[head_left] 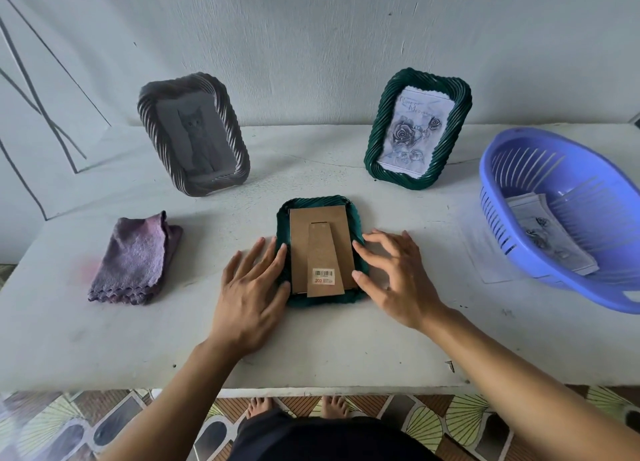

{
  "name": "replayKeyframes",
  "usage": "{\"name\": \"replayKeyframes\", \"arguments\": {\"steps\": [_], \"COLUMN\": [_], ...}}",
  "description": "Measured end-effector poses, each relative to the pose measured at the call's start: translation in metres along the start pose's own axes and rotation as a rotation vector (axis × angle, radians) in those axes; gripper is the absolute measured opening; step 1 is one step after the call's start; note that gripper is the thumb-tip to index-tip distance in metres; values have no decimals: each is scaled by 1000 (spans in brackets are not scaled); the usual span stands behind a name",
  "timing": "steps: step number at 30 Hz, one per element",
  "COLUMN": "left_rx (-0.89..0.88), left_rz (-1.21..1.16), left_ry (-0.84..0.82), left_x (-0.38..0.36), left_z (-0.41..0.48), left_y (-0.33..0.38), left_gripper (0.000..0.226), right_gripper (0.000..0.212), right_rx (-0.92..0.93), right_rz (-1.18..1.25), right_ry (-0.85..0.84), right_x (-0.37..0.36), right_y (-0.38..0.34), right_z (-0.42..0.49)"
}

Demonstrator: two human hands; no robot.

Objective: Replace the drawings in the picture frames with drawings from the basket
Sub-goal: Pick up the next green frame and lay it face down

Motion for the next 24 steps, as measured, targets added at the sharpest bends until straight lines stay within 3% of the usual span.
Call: {"name": "replayKeyframes", "arguments": {"steps": [3, 6, 16, 21, 24], "left_rx": [161, 256, 196, 217, 228], "left_rz": [-221, -253, 263, 286, 191], "left_ry": [84, 211, -39, -68, -83], "left_x": [14, 33, 8, 7, 10], "left_z": [7, 17, 48, 56, 60], "left_y": [-2, 10, 75, 82, 85], "left_gripper": [63, 51, 63, 58, 37], "right_gripper": [56, 52, 48, 47, 46], "right_rx": [-44, -55, -20, 8, 9], "right_rz": [60, 62, -175, -219, -244], "right_ry": [73, 124, 124, 104, 90], "right_x": [5, 11, 8, 6, 5], "right_y": [2, 5, 16, 15, 15], "right_z": [5, 11, 38, 38, 38]}}
Point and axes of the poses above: each hand's wrist, its own z-axis towards the middle knuckle, its own x-axis out of the back of the hand, y = z × x, the point moved 8 cm from there along z, towards the middle knuckle, and after that the axes turned 10 degrees about x, right-handed, at the moved point
